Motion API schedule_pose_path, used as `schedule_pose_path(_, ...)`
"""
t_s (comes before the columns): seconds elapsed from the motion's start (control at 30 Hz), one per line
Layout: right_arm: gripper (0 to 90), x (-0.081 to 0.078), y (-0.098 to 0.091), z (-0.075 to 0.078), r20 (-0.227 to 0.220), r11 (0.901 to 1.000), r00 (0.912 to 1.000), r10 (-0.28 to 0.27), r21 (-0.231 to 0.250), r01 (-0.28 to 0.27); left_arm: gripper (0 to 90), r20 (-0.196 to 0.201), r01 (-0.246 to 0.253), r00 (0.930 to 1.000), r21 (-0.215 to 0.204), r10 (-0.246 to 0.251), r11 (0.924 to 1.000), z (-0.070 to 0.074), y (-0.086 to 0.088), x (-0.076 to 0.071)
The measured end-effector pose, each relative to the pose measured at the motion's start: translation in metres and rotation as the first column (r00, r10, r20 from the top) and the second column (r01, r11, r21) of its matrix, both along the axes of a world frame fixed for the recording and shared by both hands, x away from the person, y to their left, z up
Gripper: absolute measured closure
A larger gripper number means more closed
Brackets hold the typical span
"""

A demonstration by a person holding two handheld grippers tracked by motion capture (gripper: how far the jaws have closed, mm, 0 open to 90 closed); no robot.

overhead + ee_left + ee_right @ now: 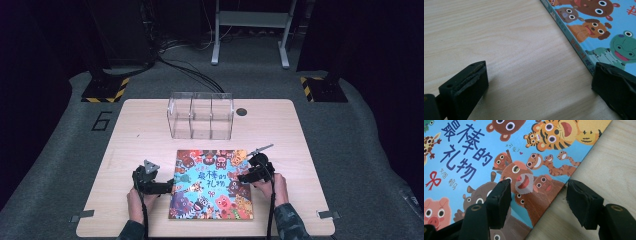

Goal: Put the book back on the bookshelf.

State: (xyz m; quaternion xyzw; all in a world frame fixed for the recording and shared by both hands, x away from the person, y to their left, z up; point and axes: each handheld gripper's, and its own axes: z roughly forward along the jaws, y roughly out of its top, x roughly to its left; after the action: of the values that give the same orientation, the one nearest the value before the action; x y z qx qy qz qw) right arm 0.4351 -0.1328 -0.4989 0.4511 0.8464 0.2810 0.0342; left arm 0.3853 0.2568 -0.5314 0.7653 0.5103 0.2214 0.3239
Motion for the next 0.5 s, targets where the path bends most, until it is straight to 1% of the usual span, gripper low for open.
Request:
schedule_pose_path(0.13,36.3,0.0003,-0.0005,0.0,0.004,1.0,1.0,0.005,0.002,-0.005,0.3,0.0,0.001,1.0,0.001,-0.001,1.0,0.0,0.0001,0.0001)
schedule_pose_path(0.2,36.1,-0.0002,-0.0003,0.0003,-0.003,1.0,1.0,0.006,0.005,-0.006,0.3,0.0,0.002,1.0,0.001,-0.002,1.0,0.0,0.0002,0.0001)
schedule_pose_path(0.27,36.0,0.0001,-0.001,-0.0002,0.003,0.9999,1.0,0.009,0.01,-0.009,0.3,0.0,0.002,1.0,0.001,-0.002,1.0,0.0,0.0002,0.0001)
schedule_pose_path(0.33,36.0,0.0001,-0.0007,0.0,-0.001,0.9999,1.0,-0.003,0.013,0.003,0.3,0.0,0.002,1.0,0.001,-0.002,1.0,0.0,0.0002,0.0001)
schedule_pose_path(0.37,36.0,0.0006,-0.0013,0.0002,-0.009,0.9998,1.0,-0.002,0.018,0.002,0.3,0.0,0.002,1.0,0.001,-0.002,1.0,0.0,0.0002,0.0001)
schedule_pose_path(0.4,36.0,0.001,-0.002,-0.0001,-0.007,0.9998,1.0,0.004,0.021,-0.004,0.3,0.0,0.002,1.0,0.001,-0.002,1.0,0.0,0.0002,0.0001)
schedule_pose_path(0.43,36.0,0.001,-0.0022,0.0002,-0.017,0.9995,0.9998,-0.005,0.031,0.005,0.3,0.0,0.002,1.0,0.001,-0.002,1.0,0.0,0.0002,0.0001)
schedule_pose_path(0.5,35.8,0.0028,-0.0057,-0.0006,-0.022,0.9985,0.9997,0.004,0.054,-0.002,0.3,0.0,0.003,1.0,0.001,-0.003,1.0,0.0,0.0002,0.0001)
